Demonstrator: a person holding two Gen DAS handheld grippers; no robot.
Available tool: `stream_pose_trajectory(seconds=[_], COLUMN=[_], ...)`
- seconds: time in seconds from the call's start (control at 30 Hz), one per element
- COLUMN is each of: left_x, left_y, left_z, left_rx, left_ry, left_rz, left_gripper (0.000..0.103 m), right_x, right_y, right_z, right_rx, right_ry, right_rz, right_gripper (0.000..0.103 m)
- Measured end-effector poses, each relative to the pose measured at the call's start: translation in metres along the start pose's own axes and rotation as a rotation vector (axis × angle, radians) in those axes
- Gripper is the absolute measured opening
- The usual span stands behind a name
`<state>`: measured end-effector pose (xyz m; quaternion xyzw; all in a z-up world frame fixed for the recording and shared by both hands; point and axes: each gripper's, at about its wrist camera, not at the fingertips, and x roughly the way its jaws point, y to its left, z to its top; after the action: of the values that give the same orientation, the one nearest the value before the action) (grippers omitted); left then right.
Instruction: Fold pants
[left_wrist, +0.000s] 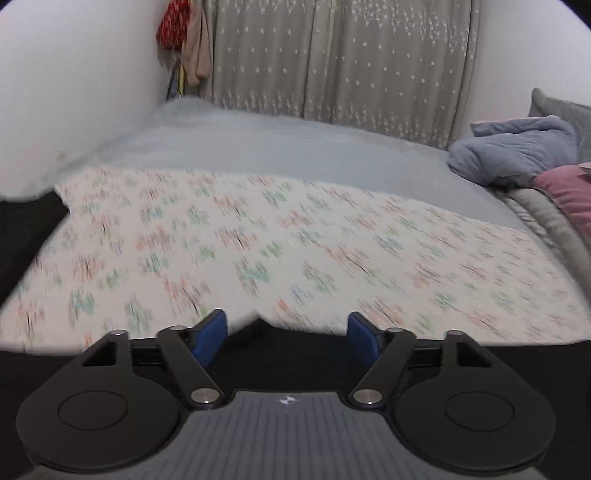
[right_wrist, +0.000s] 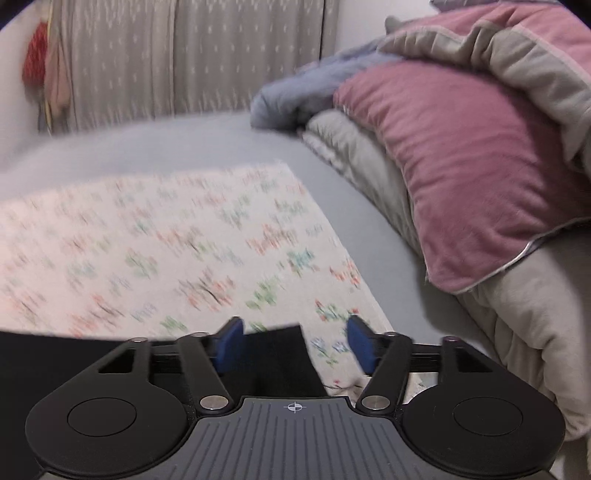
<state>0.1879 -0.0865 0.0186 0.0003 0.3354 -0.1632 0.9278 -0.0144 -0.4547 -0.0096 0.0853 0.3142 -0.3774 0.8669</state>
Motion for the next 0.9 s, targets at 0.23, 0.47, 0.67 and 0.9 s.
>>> stream_pose_trajectory(seconds=[0.23,0.47,0.67,0.9], left_x=[-0.047,-0.028,-0.017,-0.040], left_y=[-0.028,-0.013,0.001,0.005], left_z=[-0.063,-0.104,-0.122,-0.117], left_rx=[0.086,0.105,0.104,0.111], left_ry=[0.071,0.100,0.140,0.069], left_rz=[-0.028,0.026,0.039,0.043], left_gripper=[0.100,0.101,0.101,0.100], right_x=[-0.066,-0.108,-0.118,-0.093], right_y=[0.054,0.105,0.154,0.161], right_z=[-0.009,-0.055,-0.107,-0.128], right_rx=[-0.100,-0.268,-0.430,-0.467], right_ry=[-0.114,-0.042,0.057,0.171], right_rz=[0.112,0.305,0.429,0.402], right_gripper=[0.101,0.103,0.103,0.103])
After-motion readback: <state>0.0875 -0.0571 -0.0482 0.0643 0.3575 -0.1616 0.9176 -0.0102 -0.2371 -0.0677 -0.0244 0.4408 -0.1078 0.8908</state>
